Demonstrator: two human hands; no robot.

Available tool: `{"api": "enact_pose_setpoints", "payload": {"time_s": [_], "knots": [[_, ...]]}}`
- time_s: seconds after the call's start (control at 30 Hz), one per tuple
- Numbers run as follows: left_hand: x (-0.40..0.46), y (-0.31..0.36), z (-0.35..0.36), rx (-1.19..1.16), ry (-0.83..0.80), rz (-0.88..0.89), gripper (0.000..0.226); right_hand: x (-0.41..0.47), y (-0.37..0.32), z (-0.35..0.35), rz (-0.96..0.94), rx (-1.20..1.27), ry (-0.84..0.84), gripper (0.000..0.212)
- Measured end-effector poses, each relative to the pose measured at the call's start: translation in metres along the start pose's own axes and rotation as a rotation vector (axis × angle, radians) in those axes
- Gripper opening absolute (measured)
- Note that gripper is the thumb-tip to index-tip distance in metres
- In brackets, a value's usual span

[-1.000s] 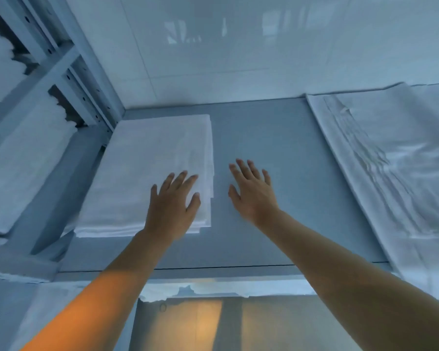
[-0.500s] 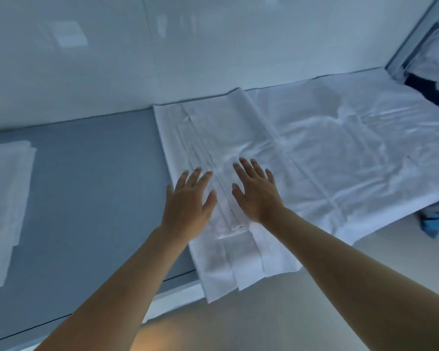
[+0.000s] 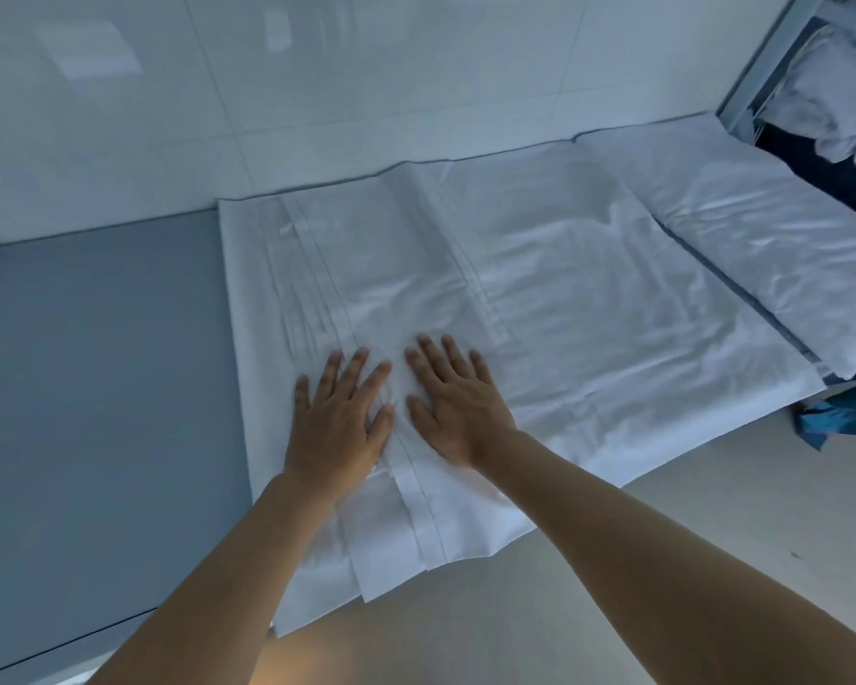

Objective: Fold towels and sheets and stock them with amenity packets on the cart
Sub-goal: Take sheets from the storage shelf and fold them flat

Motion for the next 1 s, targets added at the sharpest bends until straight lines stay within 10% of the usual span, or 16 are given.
{"api": "enact_pose_setpoints", "payload": {"time_s": [0.7,1.0], "knots": [[-0.161,-0.159,-0.045,0.019,-0.024,-0.006,0.060,-0.048,-0.224,0.046,-0.022,0.060,-0.015,0.070],[-0.111,-0.092,-0.053,-0.017,0.007,-0.137,0.058,0.003,-0.101,0.002,-0.069,0.036,0.011,0.067]]}}
Point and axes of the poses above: each hand's wrist, its own x-axis towards the middle knuckle, its own z-axis out of the palm, y = z × x, the point moved 7 cm from there along x, towards the middle knuckle, and after that the axes turned 6 degrees about z, right-handed, at the moved point
